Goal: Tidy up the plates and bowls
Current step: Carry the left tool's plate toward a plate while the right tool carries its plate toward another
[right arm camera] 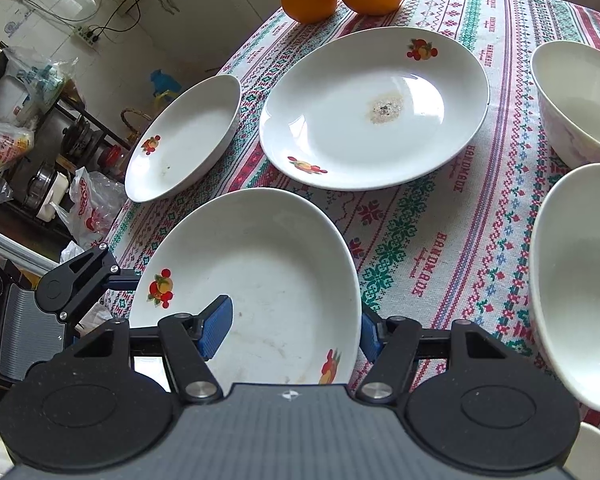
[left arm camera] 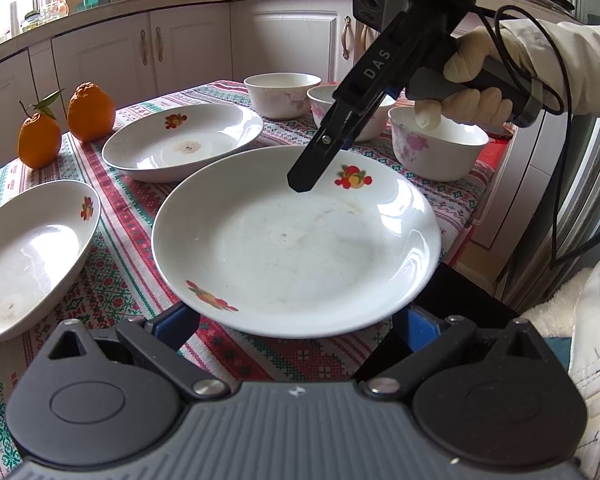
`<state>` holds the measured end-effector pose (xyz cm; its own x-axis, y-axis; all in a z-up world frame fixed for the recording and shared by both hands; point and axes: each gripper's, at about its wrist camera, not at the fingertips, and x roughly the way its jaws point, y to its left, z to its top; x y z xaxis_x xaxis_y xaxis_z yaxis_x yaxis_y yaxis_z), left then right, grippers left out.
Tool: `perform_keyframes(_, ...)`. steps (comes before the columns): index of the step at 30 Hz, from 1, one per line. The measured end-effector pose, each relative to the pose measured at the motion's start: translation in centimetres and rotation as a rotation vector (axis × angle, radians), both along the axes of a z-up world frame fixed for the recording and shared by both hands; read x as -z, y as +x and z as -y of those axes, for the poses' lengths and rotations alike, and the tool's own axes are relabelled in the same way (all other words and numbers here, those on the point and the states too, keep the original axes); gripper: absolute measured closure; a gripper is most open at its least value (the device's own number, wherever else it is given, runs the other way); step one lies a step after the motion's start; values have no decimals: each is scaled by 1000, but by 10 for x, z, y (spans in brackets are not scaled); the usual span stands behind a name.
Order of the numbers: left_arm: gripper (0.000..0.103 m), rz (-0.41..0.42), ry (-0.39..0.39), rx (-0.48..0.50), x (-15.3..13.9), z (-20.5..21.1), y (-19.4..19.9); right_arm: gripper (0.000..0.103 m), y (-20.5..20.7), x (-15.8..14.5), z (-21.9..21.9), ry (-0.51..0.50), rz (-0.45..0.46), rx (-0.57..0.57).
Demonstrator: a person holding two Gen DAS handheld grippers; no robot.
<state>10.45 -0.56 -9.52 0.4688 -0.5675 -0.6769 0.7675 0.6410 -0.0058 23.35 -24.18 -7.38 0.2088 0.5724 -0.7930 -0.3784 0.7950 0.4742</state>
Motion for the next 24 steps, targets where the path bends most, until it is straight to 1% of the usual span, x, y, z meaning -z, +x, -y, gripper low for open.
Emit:
perform_keyframes(7, 2, -9, 3, -11, -4, -5, 1, 33, 1, -5, -6, 0, 6, -16)
perform_keyframes(12, 2, 0, -5, -21, -12, -12, 2, 33, 4, -12, -13, -1, 14, -26)
perform_keyframes(24, 2, 36, -21, -77, -33, -41, 14, 33, 27, -40, -49, -17, 65, -91)
